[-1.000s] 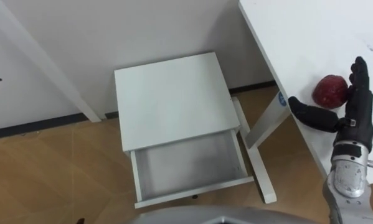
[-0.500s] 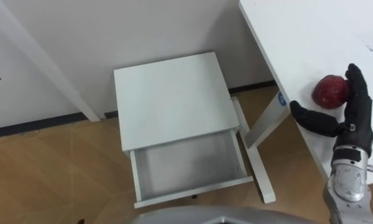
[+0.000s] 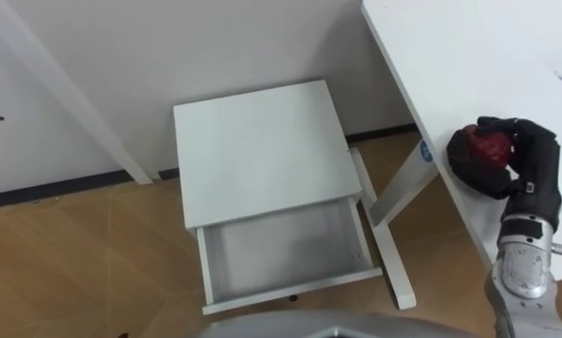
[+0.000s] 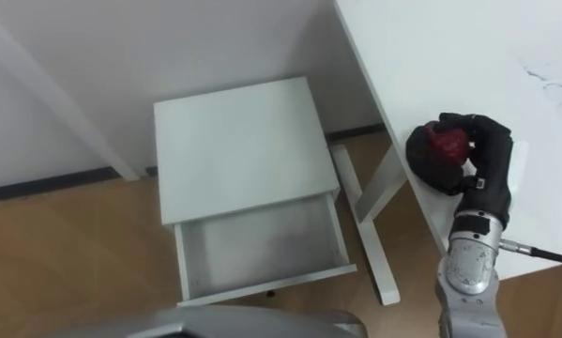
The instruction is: Put apple and close drawer
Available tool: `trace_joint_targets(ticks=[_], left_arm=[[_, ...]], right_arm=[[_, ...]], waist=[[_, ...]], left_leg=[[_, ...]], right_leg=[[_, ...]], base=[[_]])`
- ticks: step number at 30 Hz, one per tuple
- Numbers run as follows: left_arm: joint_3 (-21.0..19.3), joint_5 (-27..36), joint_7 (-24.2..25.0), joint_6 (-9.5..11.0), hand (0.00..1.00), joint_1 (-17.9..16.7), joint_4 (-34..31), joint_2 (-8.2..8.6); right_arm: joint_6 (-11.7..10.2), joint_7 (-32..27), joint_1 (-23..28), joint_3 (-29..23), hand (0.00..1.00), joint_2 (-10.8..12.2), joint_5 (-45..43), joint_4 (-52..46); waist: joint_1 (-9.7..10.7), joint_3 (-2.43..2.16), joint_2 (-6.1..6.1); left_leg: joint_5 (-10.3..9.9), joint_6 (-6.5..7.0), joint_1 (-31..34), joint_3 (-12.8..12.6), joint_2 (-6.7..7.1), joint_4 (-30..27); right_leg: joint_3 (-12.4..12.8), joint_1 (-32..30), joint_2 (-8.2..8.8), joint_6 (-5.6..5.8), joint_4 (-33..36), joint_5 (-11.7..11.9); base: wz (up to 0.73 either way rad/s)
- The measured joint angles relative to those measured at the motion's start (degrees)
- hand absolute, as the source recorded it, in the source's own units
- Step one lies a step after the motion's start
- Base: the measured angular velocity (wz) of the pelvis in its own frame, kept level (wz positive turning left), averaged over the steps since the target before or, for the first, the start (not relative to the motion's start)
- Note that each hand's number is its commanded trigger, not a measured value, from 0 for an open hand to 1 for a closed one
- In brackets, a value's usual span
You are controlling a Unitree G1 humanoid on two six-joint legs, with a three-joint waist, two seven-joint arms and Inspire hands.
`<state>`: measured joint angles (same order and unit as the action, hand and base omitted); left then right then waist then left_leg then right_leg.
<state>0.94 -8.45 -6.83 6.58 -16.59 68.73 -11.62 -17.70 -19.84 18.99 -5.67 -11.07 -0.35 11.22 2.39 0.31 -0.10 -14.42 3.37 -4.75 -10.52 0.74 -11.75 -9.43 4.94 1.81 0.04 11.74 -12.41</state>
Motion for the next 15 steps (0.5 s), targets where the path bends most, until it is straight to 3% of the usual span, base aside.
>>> trace_joint_targets(ticks=[9, 15], left_arm=[[0.05, -0.01, 0.0, -0.04, 0.0, -0.23, 0.02, 0.01], [0.61, -0.02, 0.59, -0.12, 0.0, -0.19, -0.19, -0.01]], right_arm=[[-0.01, 0.13, -0.56, 0.18, 1.0, -0.02, 0.07, 1.68], [0.18, 4.29, -0.98, 1.29, 1.0, -0.57, 0.04, 1.61]], waist=[[-0.22, -0.05, -0.51], [-0.13, -0.17, -0.33]], left_leg=[[-0.01, 0.0, 0.2, 0.12, 0.0, 0.02], [-0.01, 0.0, 0.4, 0.24, -0.03, -0.03]], right_leg=[[-0.18, -0.01, -0.02, 0.0, 0.06, 0.0], [-0.54, -0.07, -0.02, 0.0, 0.13, 0.0]], base=[[0.0], [0.0]])
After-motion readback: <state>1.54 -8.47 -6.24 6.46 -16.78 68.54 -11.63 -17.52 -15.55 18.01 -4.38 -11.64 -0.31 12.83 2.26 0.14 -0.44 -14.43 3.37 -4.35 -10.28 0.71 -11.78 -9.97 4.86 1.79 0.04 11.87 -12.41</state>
